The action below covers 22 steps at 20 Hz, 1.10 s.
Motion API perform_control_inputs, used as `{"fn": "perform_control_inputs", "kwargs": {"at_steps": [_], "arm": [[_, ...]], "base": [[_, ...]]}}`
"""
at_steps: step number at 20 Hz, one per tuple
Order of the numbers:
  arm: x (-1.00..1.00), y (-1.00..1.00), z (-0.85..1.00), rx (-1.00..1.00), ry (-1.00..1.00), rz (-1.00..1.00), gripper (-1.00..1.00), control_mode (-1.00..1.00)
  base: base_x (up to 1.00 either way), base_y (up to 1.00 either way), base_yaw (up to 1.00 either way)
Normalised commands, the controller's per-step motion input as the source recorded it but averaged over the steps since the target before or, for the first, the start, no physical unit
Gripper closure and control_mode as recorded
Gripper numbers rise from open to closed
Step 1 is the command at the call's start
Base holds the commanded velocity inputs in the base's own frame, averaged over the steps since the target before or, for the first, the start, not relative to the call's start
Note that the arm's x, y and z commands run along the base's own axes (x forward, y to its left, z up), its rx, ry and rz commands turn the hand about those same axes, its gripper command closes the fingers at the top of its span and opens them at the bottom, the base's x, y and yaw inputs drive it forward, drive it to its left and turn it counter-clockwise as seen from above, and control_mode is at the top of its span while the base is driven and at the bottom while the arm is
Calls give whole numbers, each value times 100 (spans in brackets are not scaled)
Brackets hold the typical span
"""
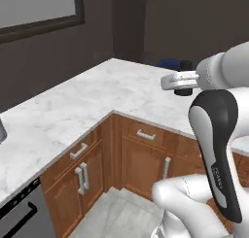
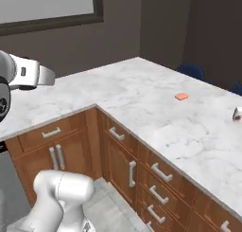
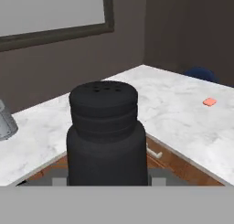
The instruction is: Move the shaker and shaker from the cabinet to the dining counter.
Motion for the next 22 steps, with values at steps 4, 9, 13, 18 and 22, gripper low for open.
{"fn": "perform_control_inputs", "kwargs": {"at_steps": [4,9,13,18,22], "arm": [[0,0,0,0,0,0,100,100],[0,0,0,0,0,0,100,100],[0,0,0,0,0,0,100,100],[0,0,0,0,0,0,100,100],[0,0,0,0,0,0,100,100]], "base": [[2,-64,-80],[6,-65,-79],[20,-56,-75],[38,5,-53],[39,40,-35]]}}
